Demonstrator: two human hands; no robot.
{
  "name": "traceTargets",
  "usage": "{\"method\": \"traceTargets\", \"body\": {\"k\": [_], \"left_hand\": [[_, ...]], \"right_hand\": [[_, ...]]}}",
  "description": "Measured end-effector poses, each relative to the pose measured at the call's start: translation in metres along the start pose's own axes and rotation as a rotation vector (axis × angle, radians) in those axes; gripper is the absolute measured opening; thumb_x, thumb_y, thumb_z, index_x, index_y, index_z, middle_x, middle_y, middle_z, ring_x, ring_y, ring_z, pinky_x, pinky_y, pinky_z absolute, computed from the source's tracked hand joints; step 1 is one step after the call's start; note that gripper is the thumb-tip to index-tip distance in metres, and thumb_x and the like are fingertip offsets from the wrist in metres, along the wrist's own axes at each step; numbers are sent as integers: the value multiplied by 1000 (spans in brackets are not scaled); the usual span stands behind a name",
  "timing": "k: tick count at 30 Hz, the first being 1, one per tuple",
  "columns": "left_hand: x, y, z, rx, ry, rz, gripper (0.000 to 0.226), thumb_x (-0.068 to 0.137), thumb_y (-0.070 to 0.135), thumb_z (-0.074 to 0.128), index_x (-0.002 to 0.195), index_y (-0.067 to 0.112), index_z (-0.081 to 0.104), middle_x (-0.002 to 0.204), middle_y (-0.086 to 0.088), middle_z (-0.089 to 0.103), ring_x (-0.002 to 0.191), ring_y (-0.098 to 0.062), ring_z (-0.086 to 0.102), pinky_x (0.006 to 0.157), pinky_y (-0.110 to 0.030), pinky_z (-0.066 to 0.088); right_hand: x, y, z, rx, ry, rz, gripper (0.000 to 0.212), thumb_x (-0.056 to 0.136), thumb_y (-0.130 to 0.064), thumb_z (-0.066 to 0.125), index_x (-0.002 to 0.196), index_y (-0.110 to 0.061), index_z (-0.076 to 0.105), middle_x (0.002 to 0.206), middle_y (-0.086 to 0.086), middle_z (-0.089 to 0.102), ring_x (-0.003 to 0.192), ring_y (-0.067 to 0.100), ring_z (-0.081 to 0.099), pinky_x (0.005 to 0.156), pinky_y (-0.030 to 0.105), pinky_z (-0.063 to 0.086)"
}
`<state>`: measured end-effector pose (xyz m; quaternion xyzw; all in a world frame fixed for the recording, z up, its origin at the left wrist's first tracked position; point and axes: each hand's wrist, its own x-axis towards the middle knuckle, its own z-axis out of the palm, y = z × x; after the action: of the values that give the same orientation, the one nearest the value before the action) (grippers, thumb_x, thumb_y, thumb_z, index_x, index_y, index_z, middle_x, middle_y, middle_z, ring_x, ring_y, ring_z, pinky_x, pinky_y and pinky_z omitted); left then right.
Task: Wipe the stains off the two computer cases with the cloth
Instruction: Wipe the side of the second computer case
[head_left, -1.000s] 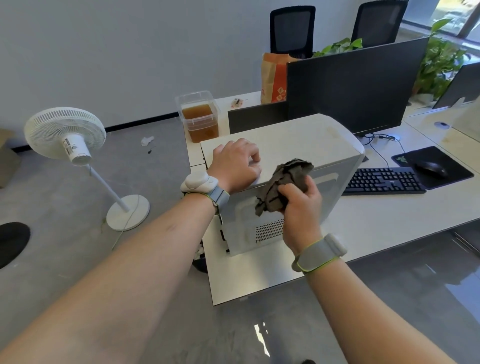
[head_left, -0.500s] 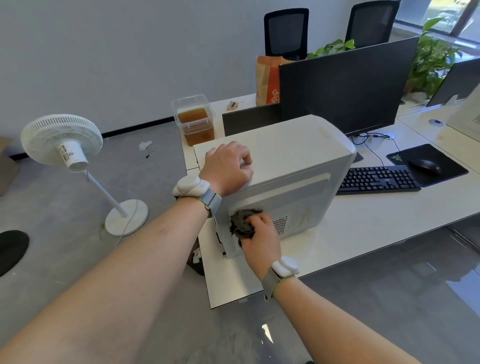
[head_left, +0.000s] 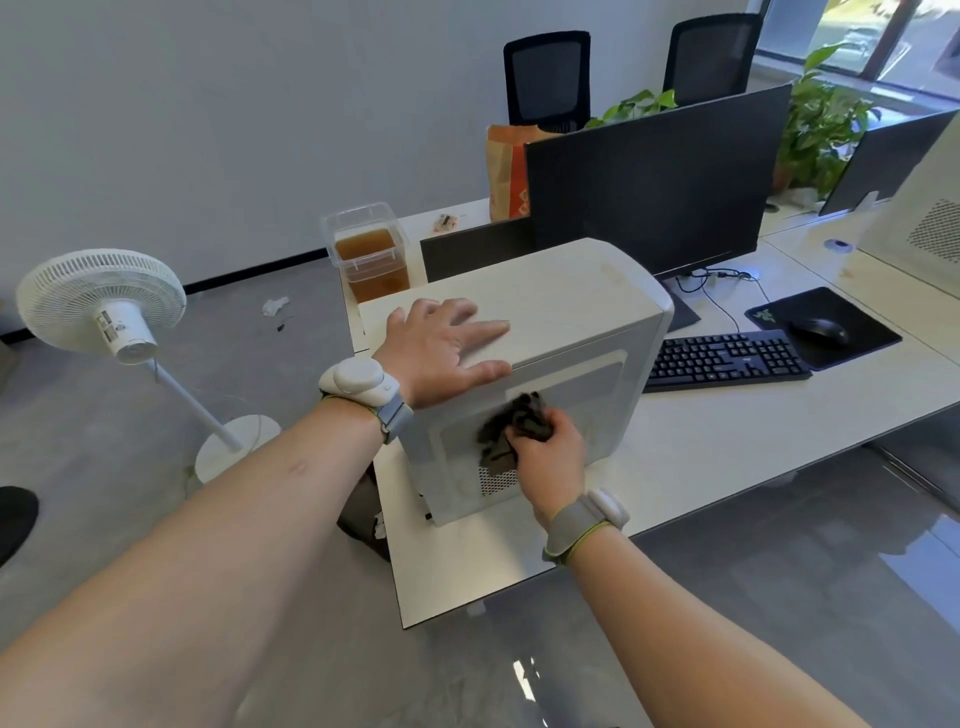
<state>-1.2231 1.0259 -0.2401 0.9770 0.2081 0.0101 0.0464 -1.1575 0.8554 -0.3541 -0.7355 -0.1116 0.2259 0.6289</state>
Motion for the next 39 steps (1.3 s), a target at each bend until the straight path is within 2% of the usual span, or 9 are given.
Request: {"method": "traceTargets", "body": {"k": [5, 11, 14, 17, 21, 27, 32, 35, 39], "left_hand": [[2, 5, -3, 35, 5, 3, 78, 81, 90, 23, 151, 57, 34, 160, 7, 36, 142, -27, 30, 115, -57, 27], [15, 40, -6, 99, 63, -74, 62, 83, 75, 43, 128, 34, 55, 133, -4, 51, 121, -27, 43, 103, -51, 38], [30, 72, 6, 169, 133, -139, 79, 75, 87, 42, 118, 21, 50, 124, -6, 48, 116, -28, 45, 106, -54, 35], [38, 85, 20, 121, 163, -219, 98, 68, 95, 47, 133, 21, 41, 143, -8, 39, 133, -31, 41, 112, -61, 30], [41, 79, 24, 179, 94, -205, 106, 70, 95, 46, 156, 40, 16, 167, -4, 18, 152, -33, 19, 117, -64, 23], [43, 80, 25, 229, 76, -207, 98, 76, 90, 47, 156, 43, 14, 166, -4, 20, 151, -34, 19, 116, -63, 24], [43, 82, 22, 229, 50, -212, 98, 79, 89, 45, 158, 44, 11, 168, -3, 17, 152, -34, 17, 118, -62, 21], [43, 82, 21, 221, 49, -223, 98, 78, 90, 45, 159, 46, 10, 168, -2, 17, 153, -32, 16, 118, -61, 20], [42, 84, 20, 203, 53, -229, 99, 78, 90, 46, 159, 47, 11, 169, -2, 18, 153, -31, 16, 119, -60, 20]], "right_hand": [[26, 37, -62, 192, 35, 305, 25, 82, 1, 63, 101, -15, 68, 99, 17, 73, 87, 36, 71, 81, 58, 61], [58, 52, -115, 364, 49, 482, 38, 93, 7, 54, 128, -9, 51, 113, 22, 66, 93, 43, 70, 65, 46, 63], [71, 54, -126, 400, 16, 599, 34, 96, 6, 51, 125, -10, 57, 105, 23, 70, 84, 43, 72, 68, 45, 63], [80, 60, -130, 389, -16, 668, 32, 96, 6, 50, 127, -1, 55, 103, 24, 70, 83, 43, 72, 73, 45, 62], [85, 67, -121, 373, -49, 700, 41, 92, 18, 44, 129, 3, 52, 101, 25, 65, 75, 37, 70, 53, 32, 61], [110, 79, -101, 249, -121, 683, 54, 90, 11, 54, 142, 7, 41, 141, 30, 52, 123, 43, 60, 89, 43, 58], [130, 60, -96, 207, -76, 615, 41, 87, 6, 52, 128, 6, 56, 118, 28, 67, 104, 46, 70, 77, 50, 64], [127, 31, -108, 380, -43, 617, 26, 88, 17, 48, 105, 3, 62, 92, 22, 69, 81, 38, 71, 52, 33, 61], [117, 0, -130, 613, -130, 413, 28, 85, 23, 50, 100, 1, 59, 96, 21, 65, 89, 37, 68, 77, 42, 63]]}}
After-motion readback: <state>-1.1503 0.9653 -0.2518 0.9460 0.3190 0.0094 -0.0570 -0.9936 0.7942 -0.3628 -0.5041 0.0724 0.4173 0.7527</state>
